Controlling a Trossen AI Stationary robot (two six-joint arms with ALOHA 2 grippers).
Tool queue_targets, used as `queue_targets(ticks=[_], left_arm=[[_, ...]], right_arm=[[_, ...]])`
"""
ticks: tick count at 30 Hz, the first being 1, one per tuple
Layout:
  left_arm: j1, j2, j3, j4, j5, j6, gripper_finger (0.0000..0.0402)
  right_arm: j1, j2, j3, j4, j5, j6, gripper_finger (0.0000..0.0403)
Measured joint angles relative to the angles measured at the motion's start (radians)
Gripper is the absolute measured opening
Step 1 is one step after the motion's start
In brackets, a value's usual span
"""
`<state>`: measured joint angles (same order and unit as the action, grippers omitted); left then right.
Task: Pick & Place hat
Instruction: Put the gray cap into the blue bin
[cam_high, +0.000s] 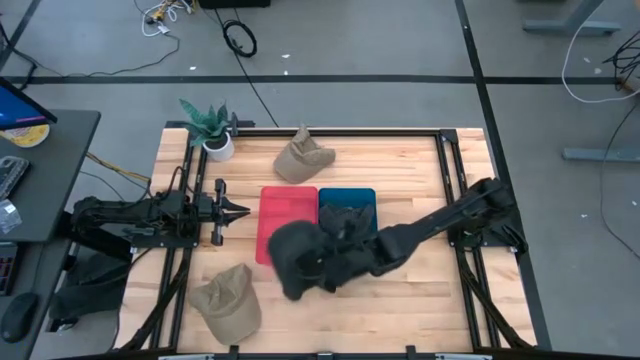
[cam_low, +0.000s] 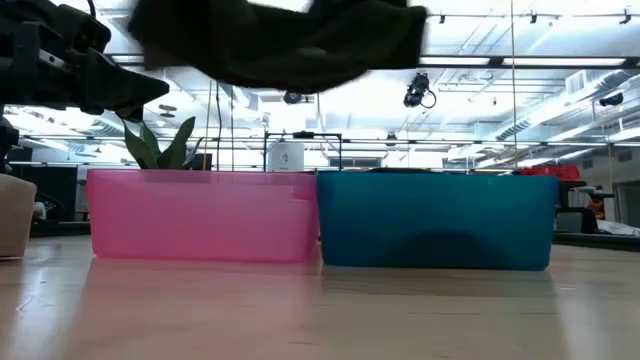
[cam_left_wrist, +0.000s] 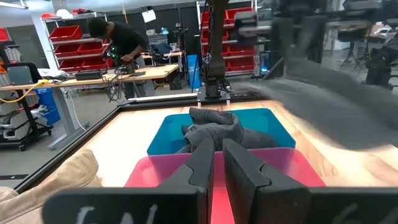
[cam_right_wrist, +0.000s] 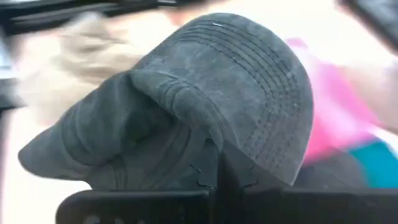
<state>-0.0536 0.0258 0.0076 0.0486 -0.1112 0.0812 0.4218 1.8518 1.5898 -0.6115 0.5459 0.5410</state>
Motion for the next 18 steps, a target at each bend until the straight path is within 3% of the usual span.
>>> queue_targets(ticks=[5, 18], left_arm=[[0.000, 0.000, 0.000, 0.000, 0.000, 0.000, 0.0039], [0.000, 0.000, 0.000, 0.000, 0.000, 0.000, 0.0039]], right_arm=[[0.044, -0.040, 0.000, -0.219, 0.191, 0.230, 0.0000], [0.045, -0.048, -0.027, -0.626, 0.290, 0.710, 0.0000]])
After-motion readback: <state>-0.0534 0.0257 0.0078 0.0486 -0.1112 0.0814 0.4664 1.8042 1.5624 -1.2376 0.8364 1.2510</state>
